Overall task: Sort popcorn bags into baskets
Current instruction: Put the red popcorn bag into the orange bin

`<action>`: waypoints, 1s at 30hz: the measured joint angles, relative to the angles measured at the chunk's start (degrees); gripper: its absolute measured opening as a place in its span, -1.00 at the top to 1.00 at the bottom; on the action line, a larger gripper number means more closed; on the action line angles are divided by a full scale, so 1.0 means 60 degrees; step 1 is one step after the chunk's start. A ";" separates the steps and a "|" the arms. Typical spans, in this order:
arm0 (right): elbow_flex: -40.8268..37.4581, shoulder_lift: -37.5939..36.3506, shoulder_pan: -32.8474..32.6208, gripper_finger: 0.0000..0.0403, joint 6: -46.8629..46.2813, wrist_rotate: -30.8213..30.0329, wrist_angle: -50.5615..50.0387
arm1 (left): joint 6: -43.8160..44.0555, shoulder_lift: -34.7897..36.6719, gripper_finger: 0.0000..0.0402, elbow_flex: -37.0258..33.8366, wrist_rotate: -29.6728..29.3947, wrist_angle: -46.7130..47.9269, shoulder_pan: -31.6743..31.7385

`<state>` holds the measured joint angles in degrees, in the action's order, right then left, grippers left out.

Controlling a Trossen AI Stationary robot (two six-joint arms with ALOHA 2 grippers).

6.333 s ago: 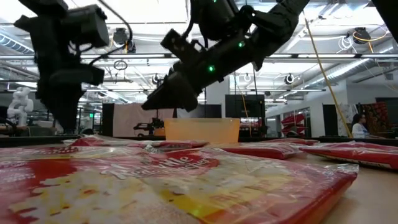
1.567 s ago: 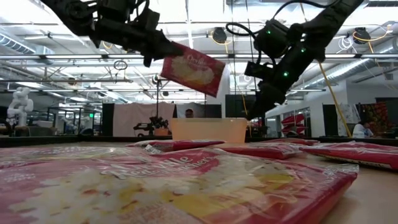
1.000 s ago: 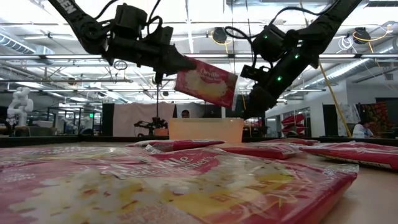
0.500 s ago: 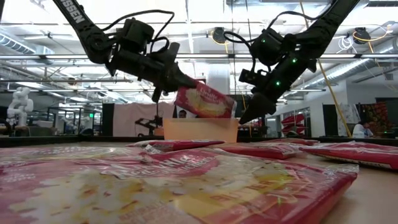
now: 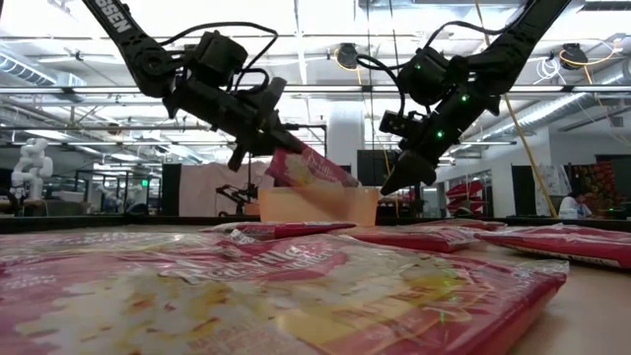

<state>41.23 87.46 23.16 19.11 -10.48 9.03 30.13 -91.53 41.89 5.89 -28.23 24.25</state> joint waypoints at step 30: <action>0.0004 0.0000 0.0010 1.00 0.0008 0.0047 0.0566 | -0.1498 0.0004 -0.18 0.0028 -0.0931 -0.0624 0.0563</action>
<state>41.25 87.46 23.22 19.16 -10.20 12.42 21.14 -91.50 42.06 0.31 -31.97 27.63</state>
